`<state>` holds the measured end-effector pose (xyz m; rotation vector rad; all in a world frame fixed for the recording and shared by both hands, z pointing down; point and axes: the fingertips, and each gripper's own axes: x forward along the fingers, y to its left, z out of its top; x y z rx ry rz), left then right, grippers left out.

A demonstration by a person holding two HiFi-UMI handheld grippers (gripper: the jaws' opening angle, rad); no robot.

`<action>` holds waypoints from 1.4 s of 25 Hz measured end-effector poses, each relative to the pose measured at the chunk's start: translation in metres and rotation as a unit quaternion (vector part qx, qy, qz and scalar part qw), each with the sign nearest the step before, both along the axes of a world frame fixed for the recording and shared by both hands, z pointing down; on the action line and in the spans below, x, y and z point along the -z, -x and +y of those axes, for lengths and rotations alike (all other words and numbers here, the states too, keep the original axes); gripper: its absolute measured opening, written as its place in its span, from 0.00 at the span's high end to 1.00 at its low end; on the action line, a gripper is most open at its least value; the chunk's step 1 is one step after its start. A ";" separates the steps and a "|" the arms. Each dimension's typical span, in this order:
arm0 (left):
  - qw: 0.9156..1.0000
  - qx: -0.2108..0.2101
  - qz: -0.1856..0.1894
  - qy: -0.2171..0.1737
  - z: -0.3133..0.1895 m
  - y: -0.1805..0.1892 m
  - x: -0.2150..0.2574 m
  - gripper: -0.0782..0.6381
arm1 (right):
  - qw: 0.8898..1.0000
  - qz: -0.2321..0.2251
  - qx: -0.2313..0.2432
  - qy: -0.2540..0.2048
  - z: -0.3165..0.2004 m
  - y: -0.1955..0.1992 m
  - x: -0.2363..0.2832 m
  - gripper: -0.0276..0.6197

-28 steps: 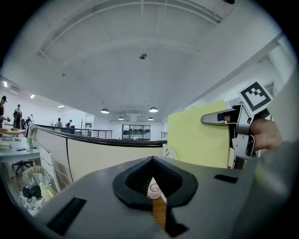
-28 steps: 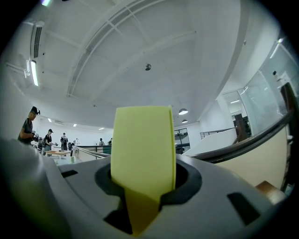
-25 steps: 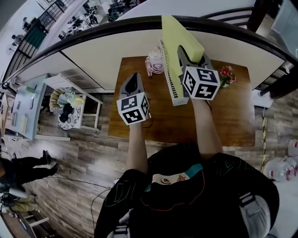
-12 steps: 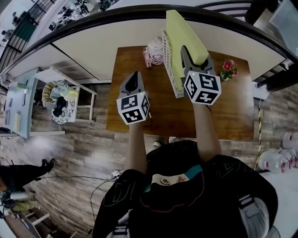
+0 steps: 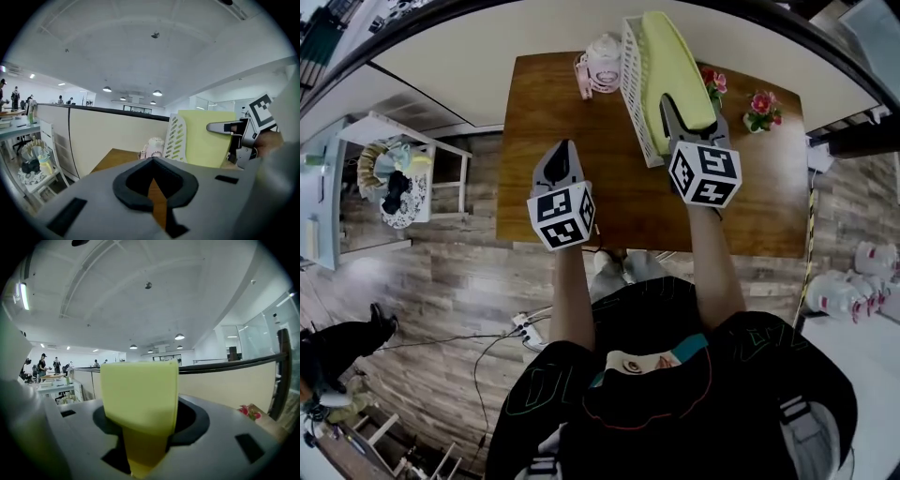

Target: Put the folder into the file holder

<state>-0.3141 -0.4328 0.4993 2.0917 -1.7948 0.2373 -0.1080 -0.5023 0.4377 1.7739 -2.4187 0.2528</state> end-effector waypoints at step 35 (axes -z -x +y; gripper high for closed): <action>0.991 0.080 -0.001 -0.106 -0.005 0.086 0.083 0.89 | 0.974 0.099 0.105 -0.174 0.016 0.105 0.141 0.94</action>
